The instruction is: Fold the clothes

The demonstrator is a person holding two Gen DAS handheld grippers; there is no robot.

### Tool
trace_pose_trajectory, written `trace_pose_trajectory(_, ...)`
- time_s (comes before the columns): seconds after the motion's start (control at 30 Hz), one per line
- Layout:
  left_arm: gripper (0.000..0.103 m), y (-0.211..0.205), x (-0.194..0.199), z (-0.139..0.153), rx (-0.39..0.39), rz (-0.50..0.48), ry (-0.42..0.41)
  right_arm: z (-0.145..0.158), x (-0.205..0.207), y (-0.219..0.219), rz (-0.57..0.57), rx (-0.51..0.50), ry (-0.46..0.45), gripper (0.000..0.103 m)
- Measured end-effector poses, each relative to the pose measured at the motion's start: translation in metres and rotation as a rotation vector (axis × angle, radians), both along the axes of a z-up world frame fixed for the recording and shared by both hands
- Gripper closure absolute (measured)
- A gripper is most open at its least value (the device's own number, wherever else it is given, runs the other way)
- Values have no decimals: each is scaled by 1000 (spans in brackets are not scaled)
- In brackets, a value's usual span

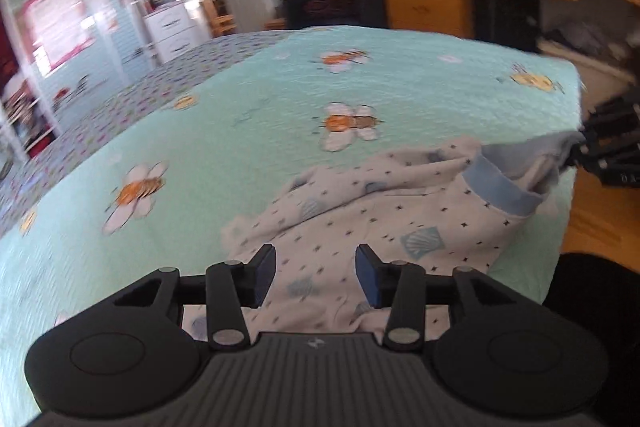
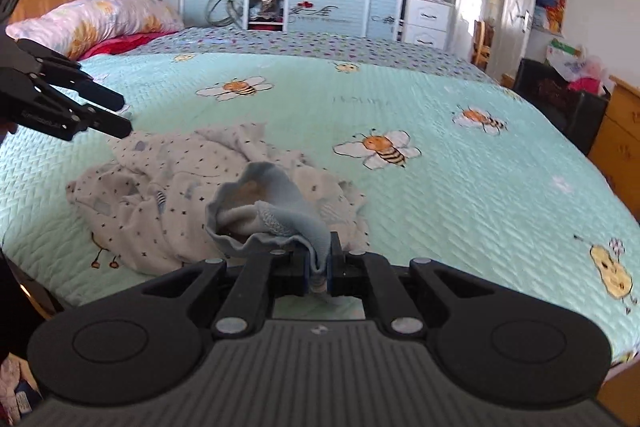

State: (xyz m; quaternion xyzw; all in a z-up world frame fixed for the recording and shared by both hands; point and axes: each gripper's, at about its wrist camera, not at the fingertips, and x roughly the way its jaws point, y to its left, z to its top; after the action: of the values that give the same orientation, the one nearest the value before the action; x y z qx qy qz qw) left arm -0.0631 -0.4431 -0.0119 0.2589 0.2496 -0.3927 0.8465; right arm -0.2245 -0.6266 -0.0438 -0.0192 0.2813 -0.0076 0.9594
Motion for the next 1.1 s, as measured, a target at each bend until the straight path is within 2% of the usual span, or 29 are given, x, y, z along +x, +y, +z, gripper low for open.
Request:
trace_pose_trajectory(0.17, 57, -39, 6, -15, 100, -196, -63, -7, 8, -21, -34, 54, 2, 94)
trace_pose_trajectory(0.33, 62, -67, 24, -29, 191, -307, -11, -12, 12, -33, -41, 42, -5, 92)
trace_pose_trajectory(0.4, 62, -75, 35, -35, 223, -321, 2, -13, 13, -37, -45, 48, -3, 92)
trace_pose_trajectory(0.53, 62, -87, 51, -40, 257, -386, 83, -17, 15, -43, -51, 60, 0, 91)
trace_pose_trajectory(0.7, 62, -102, 64, -39, 301, -437, 64, -18, 16, -49, -59, 74, -2, 89)
trace_pose_trajectory(0.87, 62, -112, 74, -37, 335, -488, 114, -20, 14, -53, -63, 87, -1, 88)
trace_pose_trajectory(1.1, 62, -116, 61, -39, 380, -556, 110, -23, 12, -57, -69, 105, 1, 87)
